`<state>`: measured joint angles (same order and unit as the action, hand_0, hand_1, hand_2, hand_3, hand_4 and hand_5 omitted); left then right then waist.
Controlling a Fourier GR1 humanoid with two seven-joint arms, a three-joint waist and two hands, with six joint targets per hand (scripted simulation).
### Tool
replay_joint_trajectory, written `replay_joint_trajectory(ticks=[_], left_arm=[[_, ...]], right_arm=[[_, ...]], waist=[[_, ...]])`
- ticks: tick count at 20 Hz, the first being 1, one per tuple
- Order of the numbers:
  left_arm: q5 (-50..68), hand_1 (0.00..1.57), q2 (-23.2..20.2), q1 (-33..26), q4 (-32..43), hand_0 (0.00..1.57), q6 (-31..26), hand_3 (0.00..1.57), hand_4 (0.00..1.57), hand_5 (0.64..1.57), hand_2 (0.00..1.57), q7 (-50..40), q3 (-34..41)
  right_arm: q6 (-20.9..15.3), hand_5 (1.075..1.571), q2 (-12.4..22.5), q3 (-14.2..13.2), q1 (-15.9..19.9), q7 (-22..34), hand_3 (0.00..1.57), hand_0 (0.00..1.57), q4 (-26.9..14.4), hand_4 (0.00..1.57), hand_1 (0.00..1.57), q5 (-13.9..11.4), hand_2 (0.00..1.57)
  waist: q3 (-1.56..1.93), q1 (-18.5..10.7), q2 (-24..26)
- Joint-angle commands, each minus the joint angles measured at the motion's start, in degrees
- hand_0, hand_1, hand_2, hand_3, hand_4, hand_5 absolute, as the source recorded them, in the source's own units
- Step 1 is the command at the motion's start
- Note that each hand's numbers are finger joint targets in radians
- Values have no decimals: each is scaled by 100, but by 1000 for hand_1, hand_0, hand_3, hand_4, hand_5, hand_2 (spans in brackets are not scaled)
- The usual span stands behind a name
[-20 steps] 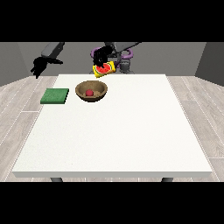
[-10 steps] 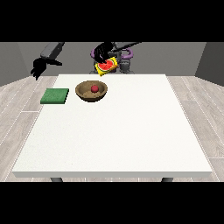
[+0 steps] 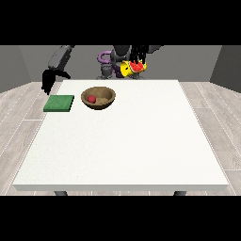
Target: Pick the cup and pour the ball into the bowl, then pick the bowl and place it on the pad
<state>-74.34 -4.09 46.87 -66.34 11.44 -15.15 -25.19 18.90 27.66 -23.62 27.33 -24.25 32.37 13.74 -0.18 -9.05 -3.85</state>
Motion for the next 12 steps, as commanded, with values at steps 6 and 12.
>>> replay_joint_trajectory(ticks=[6,12], left_arm=[[3029,1177,115,-508,-460,1177,431,1125,775,1537,1400,1318,1941],[4608,287,401,-656,-293,287,331,0,832,1559,0,2201,2592]], right_arm=[[-254,1565,-424,-22,173,-53,0,0,256,256,0,146,0],[-250,1570,-594,86,523,101,0,0,557,393,0,216,0]], waist=[[-20,-172,-909],[-3,179,-1449]])
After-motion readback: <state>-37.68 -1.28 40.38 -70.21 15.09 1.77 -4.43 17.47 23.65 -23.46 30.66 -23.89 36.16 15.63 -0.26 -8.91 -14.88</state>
